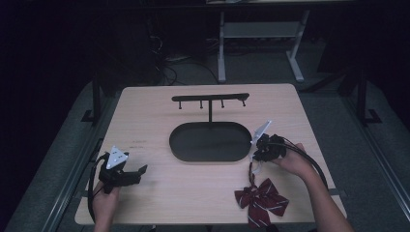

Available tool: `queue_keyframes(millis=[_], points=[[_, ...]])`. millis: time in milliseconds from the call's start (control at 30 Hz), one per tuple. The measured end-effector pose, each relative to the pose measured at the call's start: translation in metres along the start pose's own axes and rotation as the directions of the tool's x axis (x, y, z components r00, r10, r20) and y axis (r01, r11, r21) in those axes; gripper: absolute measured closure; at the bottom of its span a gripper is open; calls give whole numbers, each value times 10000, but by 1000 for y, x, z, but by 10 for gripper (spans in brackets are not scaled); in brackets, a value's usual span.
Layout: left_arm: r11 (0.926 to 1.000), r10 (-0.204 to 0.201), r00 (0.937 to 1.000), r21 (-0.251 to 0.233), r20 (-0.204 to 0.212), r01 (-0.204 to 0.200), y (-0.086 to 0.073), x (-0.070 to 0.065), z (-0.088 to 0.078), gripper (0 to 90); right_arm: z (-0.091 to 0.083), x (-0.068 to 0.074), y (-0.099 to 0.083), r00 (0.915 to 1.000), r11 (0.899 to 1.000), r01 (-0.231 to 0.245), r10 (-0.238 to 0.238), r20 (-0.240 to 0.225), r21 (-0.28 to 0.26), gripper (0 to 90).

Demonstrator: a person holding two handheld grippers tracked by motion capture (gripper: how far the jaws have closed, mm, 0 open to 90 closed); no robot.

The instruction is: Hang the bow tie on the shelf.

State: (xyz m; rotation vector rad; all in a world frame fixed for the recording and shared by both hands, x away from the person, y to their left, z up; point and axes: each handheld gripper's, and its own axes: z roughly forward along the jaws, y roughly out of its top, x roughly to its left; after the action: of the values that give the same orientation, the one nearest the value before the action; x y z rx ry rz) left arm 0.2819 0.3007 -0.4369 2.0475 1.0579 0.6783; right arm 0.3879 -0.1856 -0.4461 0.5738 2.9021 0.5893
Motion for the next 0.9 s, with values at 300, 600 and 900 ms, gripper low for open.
queue_keyframes(millis=[300, 600, 900], points=[[10000, -55, 10000, -65, 6, 55, 0, 0, 0, 163, -7, 4, 1, 9999, 9999, 134, -134, -19, -10, 878], [10000, -72, 10000, 6, -25, 72, 0, 0, 0, 163, -19, 12, 3, 9986, 9983, 521, -523, -73, -244, 881], [10000, -49, 10000, -13, -16, 49, 0, 0, -1, 163, -46, 22, 12, 9960, 9936, 887, -890, -17, -704, 883]])
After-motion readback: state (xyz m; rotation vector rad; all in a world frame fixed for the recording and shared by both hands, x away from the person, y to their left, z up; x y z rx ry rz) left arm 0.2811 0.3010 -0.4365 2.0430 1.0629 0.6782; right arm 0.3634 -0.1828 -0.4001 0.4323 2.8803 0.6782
